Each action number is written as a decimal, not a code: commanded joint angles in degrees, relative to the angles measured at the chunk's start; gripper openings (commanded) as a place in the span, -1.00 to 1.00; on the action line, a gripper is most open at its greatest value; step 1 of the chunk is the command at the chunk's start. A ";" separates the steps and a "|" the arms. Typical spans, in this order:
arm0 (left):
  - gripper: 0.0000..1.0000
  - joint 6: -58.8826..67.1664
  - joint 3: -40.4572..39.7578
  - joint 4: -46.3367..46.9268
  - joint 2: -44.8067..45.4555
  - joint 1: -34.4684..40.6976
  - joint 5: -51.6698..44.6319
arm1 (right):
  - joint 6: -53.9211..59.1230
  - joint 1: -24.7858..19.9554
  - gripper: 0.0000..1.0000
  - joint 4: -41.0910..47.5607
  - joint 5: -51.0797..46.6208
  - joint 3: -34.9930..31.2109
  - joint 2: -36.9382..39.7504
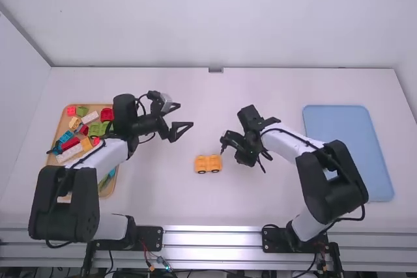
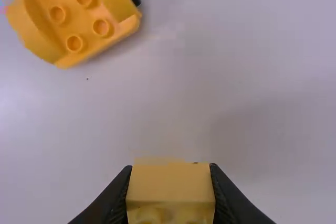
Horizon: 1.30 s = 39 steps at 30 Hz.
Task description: Assemble lego blocks to make yellow taxi
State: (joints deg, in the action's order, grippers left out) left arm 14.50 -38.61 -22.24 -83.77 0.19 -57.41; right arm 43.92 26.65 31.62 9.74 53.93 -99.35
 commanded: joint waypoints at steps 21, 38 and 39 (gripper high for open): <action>0.98 29.11 0.70 22.18 14.21 -0.90 -14.19 | 3.06 4.81 -0.48 -3.19 -7.82 0.09 -6.80; 0.98 36.37 1.66 19.89 3.65 3.67 -15.28 | 11.19 -2.05 0.98 -4.39 11.19 -1.44 0.55; 0.98 36.37 1.66 18.23 1.36 4.52 -15.23 | 13.81 -3.96 0.96 -5.99 15.41 -2.93 0.57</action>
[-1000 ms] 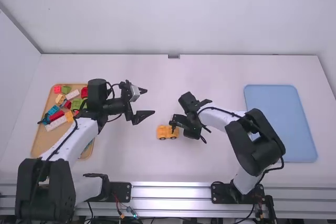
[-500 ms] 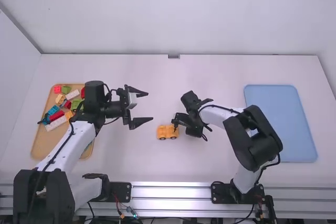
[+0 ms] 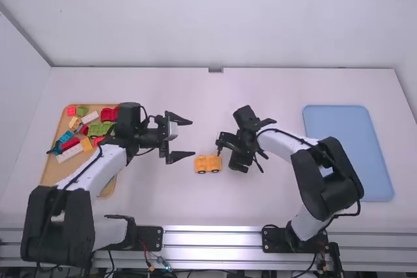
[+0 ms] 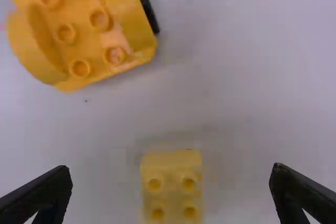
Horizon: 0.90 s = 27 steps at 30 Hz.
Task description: Assemble lego blocks to make yellow taxi
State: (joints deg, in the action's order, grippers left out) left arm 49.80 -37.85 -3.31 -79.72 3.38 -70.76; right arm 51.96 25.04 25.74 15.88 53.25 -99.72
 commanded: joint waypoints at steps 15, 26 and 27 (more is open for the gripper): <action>0.99 0.92 0.90 -12.22 -14.93 4.11 -6.82 | 17.05 -20.90 0.67 -29.44 36.79 -23.26 0.81; 0.98 1.14 1.31 -11.32 -14.93 4.13 -7.67 | 14.27 -20.04 0.48 -37.09 36.61 -23.71 -4.50; 0.99 1.53 1.95 -11.63 -14.93 4.13 -7.08 | 14.19 -20.09 0.46 -37.07 36.74 -22.93 -5.79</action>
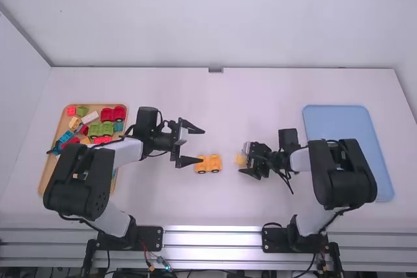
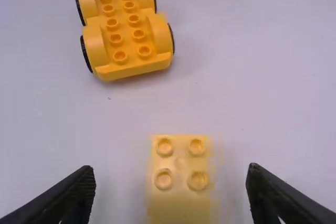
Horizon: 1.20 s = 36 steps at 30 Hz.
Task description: Assemble lego blocks to make yellow taxi
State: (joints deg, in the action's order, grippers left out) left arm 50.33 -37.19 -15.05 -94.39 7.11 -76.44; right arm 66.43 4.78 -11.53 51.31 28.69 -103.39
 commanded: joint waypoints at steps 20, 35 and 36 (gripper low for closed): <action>0.98 -8.96 14.38 -19.93 -0.68 3.17 15.93 | 2.34 0.37 -0.70 11.30 5.33 8.41 -5.40; 0.98 -8.46 9.14 -26.49 -18.27 6.21 19.15 | 5.62 8.48 -0.85 25.03 5.20 13.73 5.99; 0.98 -7.82 8.59 -26.32 -19.45 6.21 19.12 | 5.64 9.49 -0.85 25.07 5.20 13.73 5.92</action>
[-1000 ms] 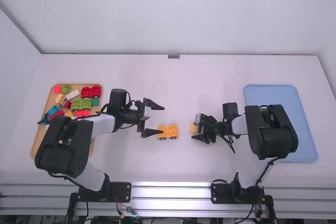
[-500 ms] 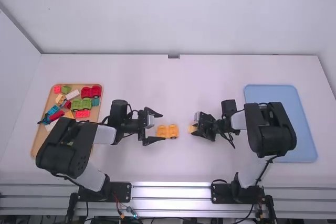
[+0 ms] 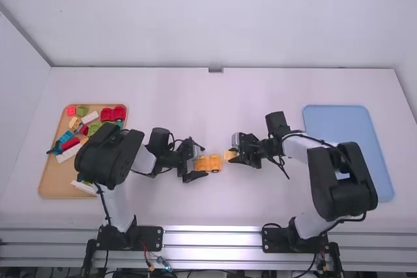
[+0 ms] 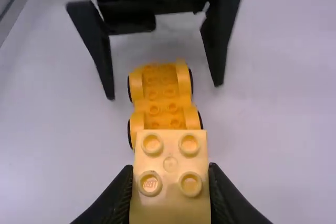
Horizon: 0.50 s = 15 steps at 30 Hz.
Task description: Assemble lego blocks to make yellow taxi
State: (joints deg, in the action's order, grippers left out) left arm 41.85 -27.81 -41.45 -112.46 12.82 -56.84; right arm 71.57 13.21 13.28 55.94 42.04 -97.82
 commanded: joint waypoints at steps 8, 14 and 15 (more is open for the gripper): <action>0.65 5.09 0.07 -3.17 -4.48 3.19 -0.55 | 0.24 5.92 -0.85 0.39 -1.14 0.37 0.33; 0.20 5.16 1.73 -7.13 -4.48 4.22 1.84 | -6.75 7.19 -0.88 -3.41 -4.24 0.31 0.33; 0.13 5.14 1.66 -7.06 -4.48 4.20 1.88 | -7.34 7.72 -0.88 -4.04 -5.07 0.31 0.20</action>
State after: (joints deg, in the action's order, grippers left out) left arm 46.33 -26.63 -48.62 -116.16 16.78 -55.59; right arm 67.85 20.21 9.58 52.29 42.04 -97.82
